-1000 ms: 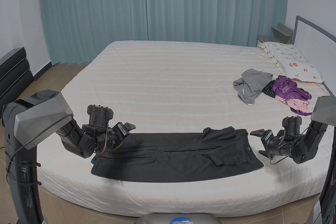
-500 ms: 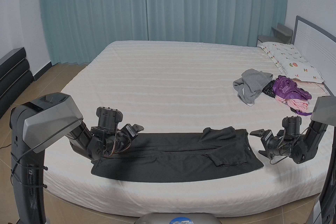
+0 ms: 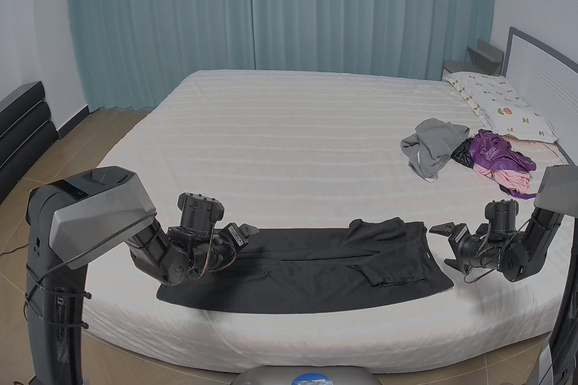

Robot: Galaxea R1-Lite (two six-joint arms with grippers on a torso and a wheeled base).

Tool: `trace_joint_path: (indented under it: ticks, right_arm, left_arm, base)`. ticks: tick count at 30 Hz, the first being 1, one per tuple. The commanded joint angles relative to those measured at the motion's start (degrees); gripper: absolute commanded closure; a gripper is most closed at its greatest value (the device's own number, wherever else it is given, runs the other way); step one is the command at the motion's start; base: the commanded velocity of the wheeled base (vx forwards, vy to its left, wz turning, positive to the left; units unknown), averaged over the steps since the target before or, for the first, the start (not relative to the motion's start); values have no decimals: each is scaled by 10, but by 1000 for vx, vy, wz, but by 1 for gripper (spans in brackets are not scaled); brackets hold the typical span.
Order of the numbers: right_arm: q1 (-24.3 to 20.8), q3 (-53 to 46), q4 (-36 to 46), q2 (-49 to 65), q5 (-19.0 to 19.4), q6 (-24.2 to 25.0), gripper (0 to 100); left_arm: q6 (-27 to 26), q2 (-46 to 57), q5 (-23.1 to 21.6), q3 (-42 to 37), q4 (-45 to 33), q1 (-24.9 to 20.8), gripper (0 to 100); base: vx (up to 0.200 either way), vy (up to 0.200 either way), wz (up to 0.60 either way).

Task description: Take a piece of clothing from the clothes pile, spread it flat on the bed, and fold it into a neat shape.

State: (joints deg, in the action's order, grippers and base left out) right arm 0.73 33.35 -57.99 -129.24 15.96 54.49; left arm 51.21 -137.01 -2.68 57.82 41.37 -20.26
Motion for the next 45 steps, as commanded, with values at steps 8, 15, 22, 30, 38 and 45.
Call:
trace_joint_path:
  ticks: [8, 15, 22, 30, 38, 45]
  right_arm:
    - [0, 0, 1, 0, 0, 0, 0]
    - [1, 0, 0, 0, 0, 0, 0]
    - [1, 0, 0, 0, 0, -1, 0]
    - [1, 0, 0, 0, 0, -1, 0]
    - [1, 0, 0, 0, 0, -1, 0]
    - [1, -1, 0, 0, 0, -1, 0]
  left_arm:
    - [-49, -1, 6, -34, 1, -14, 0]
    - [-49, 12, 7, -46, 3, -11, 0]
    - [-50, 71, 1, -57, -2, 48, 0]
    - [-180, 79, -46, -107, -21, 130, 0]
    - [-247, 67, -60, -112, -22, 174, 0]
    - [-274, 42, -68, -111, -16, 189, 0]
  base:
    - [0, 0, 0]
    - [0, 0, 0]
    - [0, 0, 0]
    - [0, 0, 0]
    - [0, 0, 0]
    - [0, 0, 0]
